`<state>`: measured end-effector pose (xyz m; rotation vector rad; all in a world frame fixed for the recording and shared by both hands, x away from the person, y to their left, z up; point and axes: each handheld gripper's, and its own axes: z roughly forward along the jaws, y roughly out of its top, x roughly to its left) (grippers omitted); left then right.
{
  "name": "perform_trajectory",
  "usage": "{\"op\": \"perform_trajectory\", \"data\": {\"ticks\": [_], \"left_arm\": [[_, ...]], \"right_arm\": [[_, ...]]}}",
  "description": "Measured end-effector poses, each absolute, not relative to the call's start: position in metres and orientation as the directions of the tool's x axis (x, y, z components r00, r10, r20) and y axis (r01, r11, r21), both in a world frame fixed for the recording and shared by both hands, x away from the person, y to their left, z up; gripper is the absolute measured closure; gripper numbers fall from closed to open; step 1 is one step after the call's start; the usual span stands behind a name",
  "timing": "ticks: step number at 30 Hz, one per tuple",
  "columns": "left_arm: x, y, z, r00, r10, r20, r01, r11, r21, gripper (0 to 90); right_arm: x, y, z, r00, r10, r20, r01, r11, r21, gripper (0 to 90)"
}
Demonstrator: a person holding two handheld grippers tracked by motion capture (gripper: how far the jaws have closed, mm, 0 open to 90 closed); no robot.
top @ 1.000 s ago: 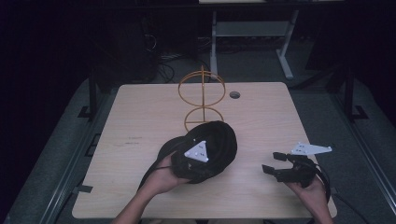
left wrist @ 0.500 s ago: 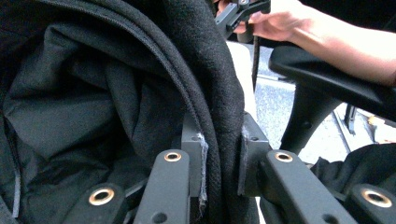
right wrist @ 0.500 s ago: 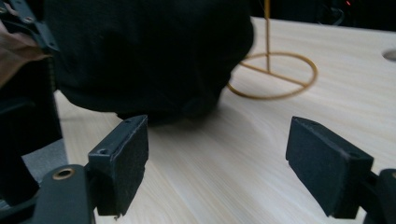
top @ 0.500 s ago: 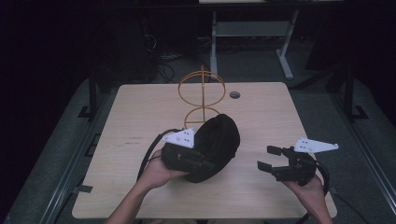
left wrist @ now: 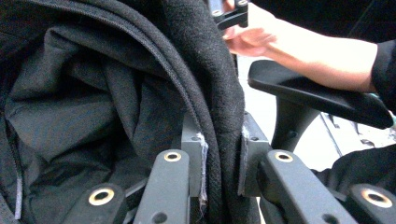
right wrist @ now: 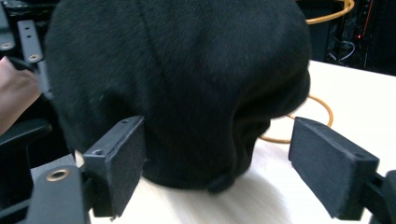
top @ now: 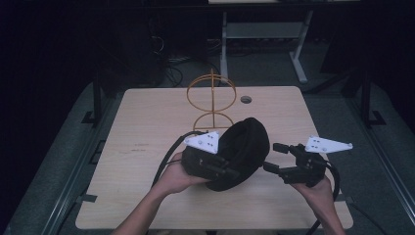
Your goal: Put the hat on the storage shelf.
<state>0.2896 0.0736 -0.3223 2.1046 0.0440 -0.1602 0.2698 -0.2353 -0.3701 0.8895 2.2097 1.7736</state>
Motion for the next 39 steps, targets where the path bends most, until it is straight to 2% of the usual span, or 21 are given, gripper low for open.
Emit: {"op": "perform_trajectory", "data": {"ticks": [3, 5, 7, 10, 11, 25, 30, 39], "left_arm": [[0.289, 0.066, -0.322, 0.989, -0.055, -0.136, 0.088, -0.515, 0.853, 76.6], [0.288, 0.062, -0.322, 0.989, -0.066, -0.134, 0.082, -0.51, 0.856, 76.6], [0.288, 0.059, -0.321, 0.988, -0.073, -0.133, 0.078, -0.506, 0.859, 76.7], [0.29, 0.061, -0.321, 0.987, -0.074, -0.144, 0.09, -0.488, 0.868, 76.5], [0.291, 0.062, -0.321, 0.987, -0.069, -0.147, 0.096, -0.482, 0.871, 76.4], [0.3, 0.083, -0.331, 0.988, 0.038, -0.147, 0.148, -0.453, 0.879, 67.4], [0.298, 0.088, -0.33, 0.992, 0.114, -0.062, 0.111, -0.494, 0.863, 56.2], [0.298, 0.11, -0.334, 0.98, 0.19, -0.052, 0.143, -0.507, 0.85, 45.4]], "right_arm": [[0.273, -0.234, -0.371, -0.805, 0.544, 0.235, 0.339, 0.098, 0.936, 24.7], [0.275, -0.233, -0.372, -0.813, 0.535, 0.232, 0.331, 0.095, 0.939, 34.7], [0.276, -0.232, -0.373, -0.824, 0.516, 0.234, 0.317, 0.079, 0.945, 50.5], [0.274, -0.232, -0.373, -0.825, 0.524, 0.211, 0.291, 0.075, 0.954, 79.9], [0.273, -0.232, -0.372, -0.825, 0.529, 0.198, 0.279, 0.078, 0.957, 84.5], [0.267, -0.23, -0.343, -0.807, 0.574, 0.141, 0.22, 0.07, 0.973, 87.3], [0.269, -0.228, -0.335, -0.799, 0.585, 0.138, 0.211, 0.058, 0.976, 87.4], [0.272, -0.243, -0.312, -0.775, 0.62, 0.123, 0.191, 0.044, 0.981, 87.4]]}}
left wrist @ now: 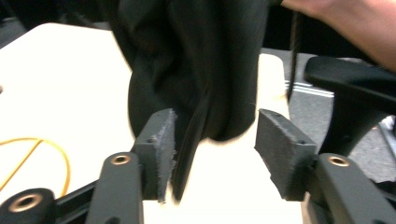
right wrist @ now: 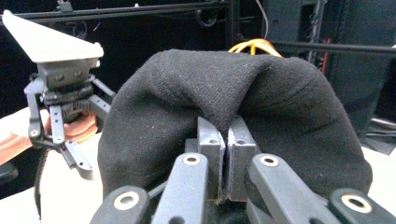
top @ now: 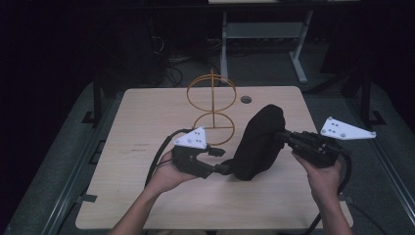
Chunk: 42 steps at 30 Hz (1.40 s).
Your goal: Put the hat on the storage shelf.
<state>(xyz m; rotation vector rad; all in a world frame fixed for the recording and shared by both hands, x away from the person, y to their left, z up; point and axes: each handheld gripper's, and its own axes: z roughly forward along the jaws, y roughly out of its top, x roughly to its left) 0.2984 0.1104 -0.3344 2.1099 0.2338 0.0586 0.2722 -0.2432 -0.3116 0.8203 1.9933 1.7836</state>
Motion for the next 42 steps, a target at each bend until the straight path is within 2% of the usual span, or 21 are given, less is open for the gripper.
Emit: {"op": "perform_trajectory", "data": {"ticks": [11, 15, 23, 33, 42], "left_arm": [[0.298, 0.159, -0.356, 0.945, 0.325, -0.029, 0.209, -0.534, 0.819, 37.1], [0.299, 0.179, -0.37, 0.93, 0.369, 0.008, 0.214, -0.558, 0.801, 35.7], [0.305, 0.21, -0.405, 0.886, 0.463, 0.006, 0.29, -0.565, 0.773, 31.2], [0.304, 0.229, -0.411, 0.859, 0.511, 0.012, 0.312, -0.542, 0.78, 28.9], [0.304, 0.227, -0.414, 0.859, 0.509, 0.05, 0.292, -0.57, 0.768, 28.1]], "right_arm": [[0.286, -0.255, -0.283, -0.756, 0.645, 0.111, 0.196, 0.062, 0.979, 87.3], [0.294, -0.256, -0.275, -0.747, 0.656, 0.107, 0.198, 0.065, 0.978, 87.3], [0.315, -0.251, -0.252, -0.741, 0.665, 0.095, 0.207, 0.091, 0.974, 87.2], [0.339, -0.237, -0.228, -0.746, 0.661, 0.073, 0.198, 0.116, 0.973, 87.1], [0.371, -0.205, -0.201, -0.76, 0.649, 0.046, 0.201, 0.167, 0.965, 87.0]]}}
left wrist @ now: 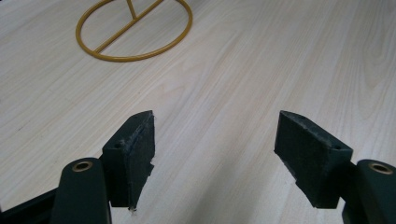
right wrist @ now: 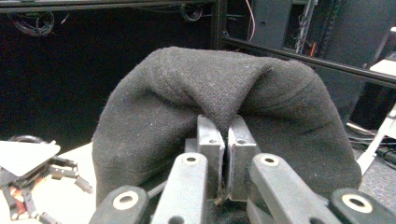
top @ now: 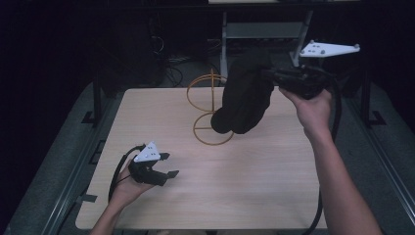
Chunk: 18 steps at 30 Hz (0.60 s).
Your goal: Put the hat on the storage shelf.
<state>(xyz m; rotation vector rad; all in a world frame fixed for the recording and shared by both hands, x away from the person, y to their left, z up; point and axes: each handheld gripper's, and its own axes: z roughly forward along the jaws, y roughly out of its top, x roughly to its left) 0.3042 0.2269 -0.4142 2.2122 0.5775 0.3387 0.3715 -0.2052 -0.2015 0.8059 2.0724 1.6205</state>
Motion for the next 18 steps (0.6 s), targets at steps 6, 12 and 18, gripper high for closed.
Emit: {"op": "perform_trajectory", "data": {"ticks": [6, 12, 18], "left_arm": [[0.307, 0.227, -0.417, 0.86, 0.508, 0.046, 0.304, -0.583, 0.754, 27.6], [0.306, 0.227, -0.422, 0.864, 0.502, 0.038, 0.308, -0.586, 0.75, 27.4], [0.304, 0.227, -0.423, 0.863, 0.505, 0.023, 0.317, -0.576, 0.753, 27.6]], "right_arm": [[0.397, -0.18, -0.191, -0.771, 0.636, 0.027, 0.212, 0.217, 0.953, 87.0], [0.421, -0.152, -0.182, -0.779, 0.628, 0.013, 0.227, 0.262, 0.938, 86.9], [0.447, -0.132, -0.184, -0.781, 0.622, 0.053, 0.274, 0.265, 0.924, 86.6]]}}
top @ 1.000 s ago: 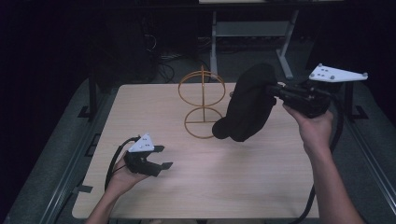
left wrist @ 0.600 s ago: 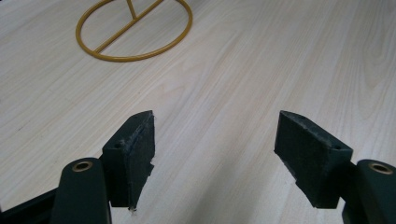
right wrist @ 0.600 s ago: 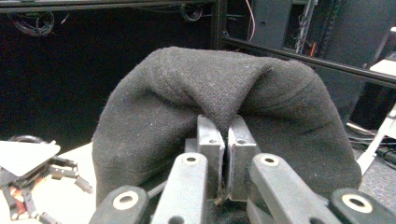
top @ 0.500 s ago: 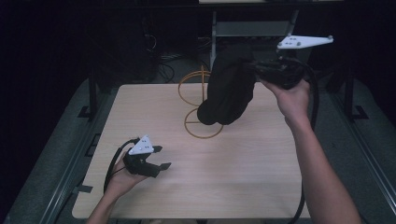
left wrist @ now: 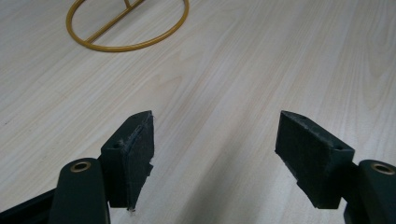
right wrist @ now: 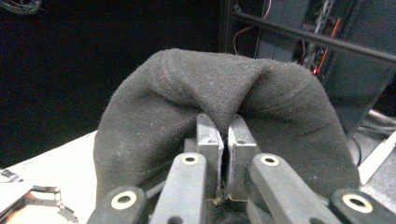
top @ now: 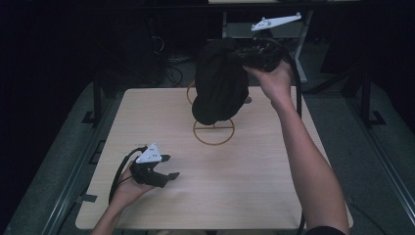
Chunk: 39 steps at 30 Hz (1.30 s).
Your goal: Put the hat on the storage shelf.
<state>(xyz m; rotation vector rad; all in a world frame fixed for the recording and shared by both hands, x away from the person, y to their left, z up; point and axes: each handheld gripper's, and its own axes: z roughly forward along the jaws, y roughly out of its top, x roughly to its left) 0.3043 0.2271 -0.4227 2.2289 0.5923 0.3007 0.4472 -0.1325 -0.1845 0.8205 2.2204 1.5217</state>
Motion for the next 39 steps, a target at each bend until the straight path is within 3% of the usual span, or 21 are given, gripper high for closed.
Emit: {"op": "perform_trajectory", "data": {"ticks": [11, 18, 28, 36, 39], "left_arm": [[0.303, 0.22, -0.423, 0.873, 0.488, -0.018, 0.322, -0.548, 0.772, 27.4], [0.303, 0.217, -0.422, 0.877, 0.481, 0.001, 0.307, -0.562, 0.768, 27.4], [0.303, 0.223, -0.421, 0.87, 0.493, -0.017, 0.32, -0.539, 0.779, 27.4], [0.304, 0.224, -0.422, 0.873, 0.487, -0.022, 0.323, -0.543, 0.776, 27.4], [0.303, 0.224, -0.422, 0.871, 0.49, -0.026, 0.326, -0.537, 0.778, 27.4]], "right_arm": [[0.484, -0.104, -0.2, -0.766, 0.634, 0.102, 0.344, 0.272, 0.899, 85.8], [0.5, -0.087, -0.21, -0.76, 0.643, 0.095, 0.357, 0.292, 0.887, 85.3], [0.515, -0.07, -0.227, -0.737, 0.66, 0.146, 0.387, 0.235, 0.892, 81.6], [0.524, -0.05, -0.242, -0.732, 0.673, 0.104, 0.417, 0.323, 0.849, 82.2], [0.525, -0.047, -0.246, -0.74, 0.663, 0.11, 0.428, 0.339, 0.838, 66.3]]}}
